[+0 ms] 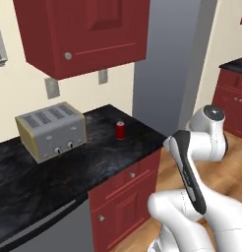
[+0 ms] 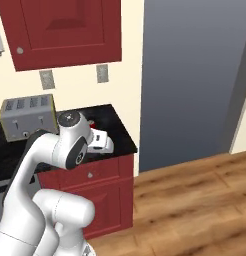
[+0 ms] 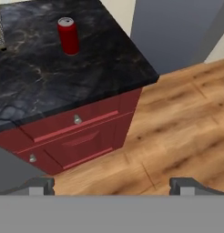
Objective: Four empty soda cans are scattered around the kitchen. Gather all the cans and cluster them next to the stove for recycling.
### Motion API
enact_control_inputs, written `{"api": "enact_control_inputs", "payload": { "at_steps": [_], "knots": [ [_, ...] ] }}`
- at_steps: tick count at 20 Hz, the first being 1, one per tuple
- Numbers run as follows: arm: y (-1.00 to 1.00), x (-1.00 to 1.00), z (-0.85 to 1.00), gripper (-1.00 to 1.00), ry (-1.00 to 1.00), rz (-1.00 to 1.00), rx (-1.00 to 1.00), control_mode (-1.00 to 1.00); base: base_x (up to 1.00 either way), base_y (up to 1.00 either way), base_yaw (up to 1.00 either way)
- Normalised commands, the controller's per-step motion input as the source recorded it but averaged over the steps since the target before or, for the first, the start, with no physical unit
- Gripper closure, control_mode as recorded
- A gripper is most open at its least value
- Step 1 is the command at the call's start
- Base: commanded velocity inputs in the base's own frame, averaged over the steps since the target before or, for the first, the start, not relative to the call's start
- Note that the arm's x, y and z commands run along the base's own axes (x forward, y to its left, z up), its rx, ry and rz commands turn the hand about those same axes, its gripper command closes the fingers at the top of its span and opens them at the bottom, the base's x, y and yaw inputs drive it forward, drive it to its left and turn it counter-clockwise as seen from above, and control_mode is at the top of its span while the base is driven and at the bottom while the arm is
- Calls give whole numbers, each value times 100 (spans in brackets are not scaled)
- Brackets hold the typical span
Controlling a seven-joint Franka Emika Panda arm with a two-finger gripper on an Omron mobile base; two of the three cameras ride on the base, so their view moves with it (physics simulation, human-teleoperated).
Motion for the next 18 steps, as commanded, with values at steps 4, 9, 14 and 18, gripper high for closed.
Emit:
{"api": "enact_control_inputs", "payload": {
  "at_steps": [4,9,14,18],
  "knots": [
    [0,0,0,-100,0,0,0,100,60,-24,13],
    [0,0,0,-100,0,0,0,100,57,-18,13],
    [0,0,0,-100,0,0,0,100,42,-15,15],
    [0,0,0,-100,0,0,0,100,26,-15,15]
  ]
}}
